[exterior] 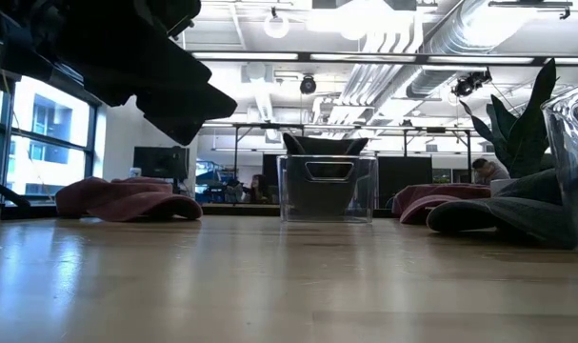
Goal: Pick & Place hat
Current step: Put the bottom red cap into the bottom transparent bin
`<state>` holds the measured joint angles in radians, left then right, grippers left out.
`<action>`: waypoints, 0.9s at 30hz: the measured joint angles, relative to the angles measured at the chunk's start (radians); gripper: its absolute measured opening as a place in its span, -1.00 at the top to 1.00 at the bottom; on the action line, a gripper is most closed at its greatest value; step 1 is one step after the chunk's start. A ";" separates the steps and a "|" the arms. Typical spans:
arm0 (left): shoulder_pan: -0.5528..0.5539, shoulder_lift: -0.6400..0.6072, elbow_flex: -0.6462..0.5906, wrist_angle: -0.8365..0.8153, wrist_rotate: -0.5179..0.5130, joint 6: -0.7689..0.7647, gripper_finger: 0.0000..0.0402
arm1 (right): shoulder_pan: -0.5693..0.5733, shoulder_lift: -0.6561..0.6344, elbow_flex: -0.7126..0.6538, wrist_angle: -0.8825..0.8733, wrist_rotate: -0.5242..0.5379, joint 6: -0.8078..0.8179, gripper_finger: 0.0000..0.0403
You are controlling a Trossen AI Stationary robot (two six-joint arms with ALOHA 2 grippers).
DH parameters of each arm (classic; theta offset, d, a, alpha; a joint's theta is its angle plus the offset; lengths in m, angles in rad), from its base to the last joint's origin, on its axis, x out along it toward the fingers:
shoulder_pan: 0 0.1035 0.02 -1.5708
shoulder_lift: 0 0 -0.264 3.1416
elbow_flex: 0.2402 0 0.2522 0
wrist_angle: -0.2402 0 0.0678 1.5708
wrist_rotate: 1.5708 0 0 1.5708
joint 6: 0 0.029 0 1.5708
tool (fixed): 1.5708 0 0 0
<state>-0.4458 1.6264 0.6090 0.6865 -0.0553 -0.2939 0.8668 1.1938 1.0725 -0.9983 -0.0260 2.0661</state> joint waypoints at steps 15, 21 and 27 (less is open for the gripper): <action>0.000 0.000 0.000 -0.009 -0.003 -0.011 0.24 | 0.074 0.002 0.078 -0.168 0.003 0.045 0.90; 0.000 0.000 0.000 -0.008 -0.003 -0.023 0.24 | 0.123 0.002 -0.004 -0.195 -0.253 0.157 0.95; 0.000 0.000 0.000 -0.009 -0.004 -0.023 0.24 | 0.157 0.002 -0.042 -0.201 -0.382 0.177 0.83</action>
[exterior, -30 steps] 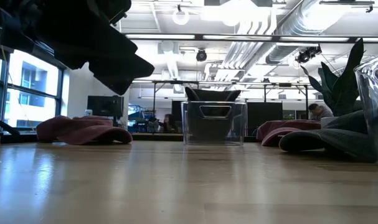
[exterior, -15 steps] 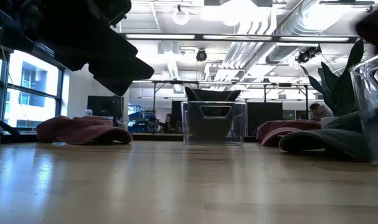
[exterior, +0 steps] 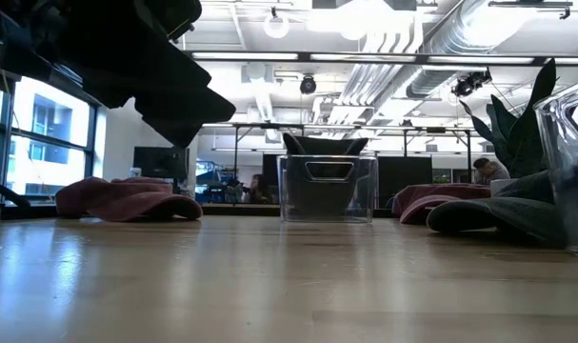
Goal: Pick & Place hat
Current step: Put the bottom red cap into the bottom transparent bin
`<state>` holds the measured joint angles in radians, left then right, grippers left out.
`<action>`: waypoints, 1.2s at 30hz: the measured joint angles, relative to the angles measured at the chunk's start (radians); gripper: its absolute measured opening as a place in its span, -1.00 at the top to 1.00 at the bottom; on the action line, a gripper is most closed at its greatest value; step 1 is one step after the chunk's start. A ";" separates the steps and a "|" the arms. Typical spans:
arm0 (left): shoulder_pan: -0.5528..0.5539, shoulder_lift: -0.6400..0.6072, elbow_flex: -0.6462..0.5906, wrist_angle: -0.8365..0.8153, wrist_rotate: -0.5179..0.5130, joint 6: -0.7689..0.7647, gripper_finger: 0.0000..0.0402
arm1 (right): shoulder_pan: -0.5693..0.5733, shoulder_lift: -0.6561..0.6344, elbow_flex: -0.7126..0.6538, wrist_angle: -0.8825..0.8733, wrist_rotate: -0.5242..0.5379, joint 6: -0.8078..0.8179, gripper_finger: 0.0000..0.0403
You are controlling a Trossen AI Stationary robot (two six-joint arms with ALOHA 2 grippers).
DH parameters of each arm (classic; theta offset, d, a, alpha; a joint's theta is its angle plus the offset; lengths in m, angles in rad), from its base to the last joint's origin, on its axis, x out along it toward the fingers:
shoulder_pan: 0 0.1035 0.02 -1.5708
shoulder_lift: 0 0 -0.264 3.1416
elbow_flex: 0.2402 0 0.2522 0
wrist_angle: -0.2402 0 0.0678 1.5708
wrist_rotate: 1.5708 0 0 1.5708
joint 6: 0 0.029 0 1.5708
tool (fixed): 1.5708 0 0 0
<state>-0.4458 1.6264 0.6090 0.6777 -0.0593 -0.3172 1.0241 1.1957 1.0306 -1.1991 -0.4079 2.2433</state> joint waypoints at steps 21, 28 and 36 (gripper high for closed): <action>0.000 0.000 0.000 0.000 -0.002 -0.002 0.24 | 0.071 -0.004 0.016 -0.118 -0.127 0.019 0.81; 0.000 0.000 0.000 0.001 -0.003 -0.002 0.24 | 0.087 -0.004 0.016 -0.171 -0.115 -0.016 0.75; 0.000 0.000 0.000 0.001 -0.003 -0.002 0.24 | 0.087 -0.038 0.016 -0.229 -0.070 -0.042 0.29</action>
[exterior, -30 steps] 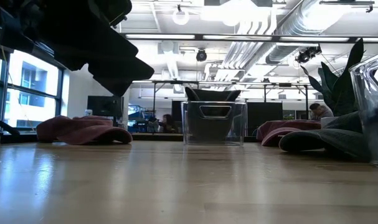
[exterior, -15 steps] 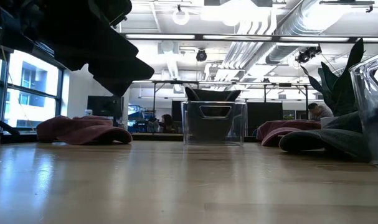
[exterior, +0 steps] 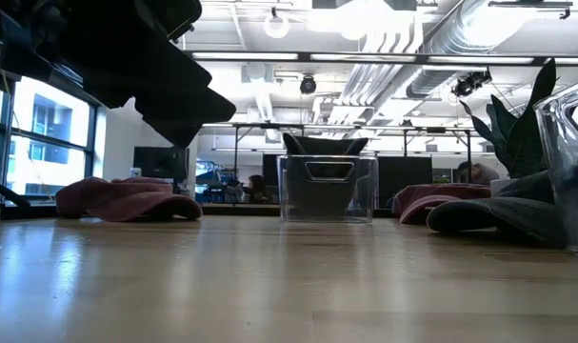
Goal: Pick & Place hat
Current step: Put the bottom red cap into the bottom transparent bin
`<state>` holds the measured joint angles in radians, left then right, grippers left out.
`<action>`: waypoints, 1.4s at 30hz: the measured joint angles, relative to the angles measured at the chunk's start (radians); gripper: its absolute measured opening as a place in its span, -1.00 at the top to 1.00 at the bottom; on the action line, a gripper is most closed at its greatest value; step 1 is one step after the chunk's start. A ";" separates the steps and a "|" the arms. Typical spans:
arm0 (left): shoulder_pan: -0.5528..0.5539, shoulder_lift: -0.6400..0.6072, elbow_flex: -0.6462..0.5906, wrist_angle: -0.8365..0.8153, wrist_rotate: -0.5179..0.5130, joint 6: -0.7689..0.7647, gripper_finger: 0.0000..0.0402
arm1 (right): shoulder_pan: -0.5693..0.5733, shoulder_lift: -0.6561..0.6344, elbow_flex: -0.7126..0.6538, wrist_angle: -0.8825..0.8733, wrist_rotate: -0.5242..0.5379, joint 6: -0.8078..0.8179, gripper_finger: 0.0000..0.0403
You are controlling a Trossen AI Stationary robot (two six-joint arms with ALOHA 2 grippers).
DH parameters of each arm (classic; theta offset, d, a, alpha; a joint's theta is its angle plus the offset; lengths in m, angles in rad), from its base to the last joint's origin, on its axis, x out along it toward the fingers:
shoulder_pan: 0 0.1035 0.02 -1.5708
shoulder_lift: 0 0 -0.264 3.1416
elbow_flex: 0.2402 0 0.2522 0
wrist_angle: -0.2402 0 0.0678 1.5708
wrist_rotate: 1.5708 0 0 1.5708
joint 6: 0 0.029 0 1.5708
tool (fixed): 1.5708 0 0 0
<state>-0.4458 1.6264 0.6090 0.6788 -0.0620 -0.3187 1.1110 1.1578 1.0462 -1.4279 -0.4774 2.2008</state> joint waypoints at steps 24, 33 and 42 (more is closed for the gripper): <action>0.000 0.000 0.000 0.000 -0.001 0.000 0.24 | -0.016 -0.045 0.134 -0.143 0.013 0.050 0.21; 0.000 0.000 0.000 0.000 -0.002 0.000 0.24 | -0.089 -0.038 0.186 -0.036 0.319 -0.035 0.28; 0.000 0.000 0.000 -0.001 -0.001 0.000 0.24 | -0.112 0.070 0.144 0.421 0.383 -0.178 0.37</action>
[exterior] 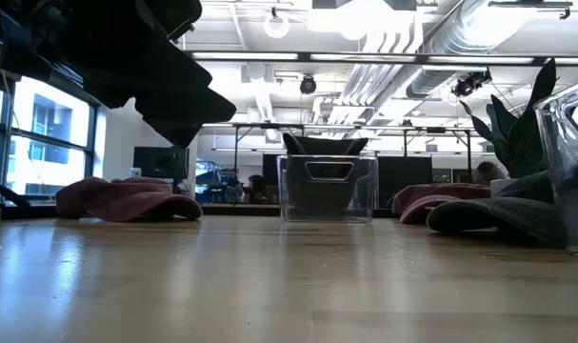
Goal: Pick & Place hat
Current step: Put the bottom red cap into the bottom transparent bin
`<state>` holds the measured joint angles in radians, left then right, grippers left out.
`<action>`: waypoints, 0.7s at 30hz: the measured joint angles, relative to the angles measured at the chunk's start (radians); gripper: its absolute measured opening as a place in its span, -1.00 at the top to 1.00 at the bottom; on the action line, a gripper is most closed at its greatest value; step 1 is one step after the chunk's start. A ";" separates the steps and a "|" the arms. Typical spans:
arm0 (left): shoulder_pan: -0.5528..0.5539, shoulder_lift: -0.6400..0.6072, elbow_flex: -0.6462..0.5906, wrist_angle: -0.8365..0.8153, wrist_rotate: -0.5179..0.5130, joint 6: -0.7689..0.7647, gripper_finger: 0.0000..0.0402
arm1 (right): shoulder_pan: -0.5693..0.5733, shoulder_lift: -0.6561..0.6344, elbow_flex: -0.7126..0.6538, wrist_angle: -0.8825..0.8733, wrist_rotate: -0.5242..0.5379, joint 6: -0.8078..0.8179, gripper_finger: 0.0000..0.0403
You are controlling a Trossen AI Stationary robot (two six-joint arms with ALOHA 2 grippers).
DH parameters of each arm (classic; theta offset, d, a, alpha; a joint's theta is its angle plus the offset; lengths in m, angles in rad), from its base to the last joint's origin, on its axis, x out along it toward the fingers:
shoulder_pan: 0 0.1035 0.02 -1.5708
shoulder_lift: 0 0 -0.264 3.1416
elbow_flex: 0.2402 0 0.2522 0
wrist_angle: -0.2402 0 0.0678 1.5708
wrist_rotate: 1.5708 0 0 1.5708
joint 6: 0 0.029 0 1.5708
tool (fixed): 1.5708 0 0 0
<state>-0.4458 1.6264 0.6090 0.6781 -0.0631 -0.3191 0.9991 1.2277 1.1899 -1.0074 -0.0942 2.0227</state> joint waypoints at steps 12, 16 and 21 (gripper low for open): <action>0.000 0.000 0.000 0.004 0.000 0.000 0.24 | 0.088 0.058 -0.001 -0.065 -0.249 0.134 0.56; 0.000 0.000 0.000 0.006 0.000 0.000 0.24 | 0.067 0.046 0.014 -0.063 -0.157 0.099 0.60; 0.000 0.000 0.000 0.006 0.000 0.000 0.24 | 0.015 0.033 0.026 0.010 0.035 0.003 0.61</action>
<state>-0.4458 1.6264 0.6090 0.6842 -0.0635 -0.3192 1.0143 1.2606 1.2156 -0.9975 -0.0590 2.0256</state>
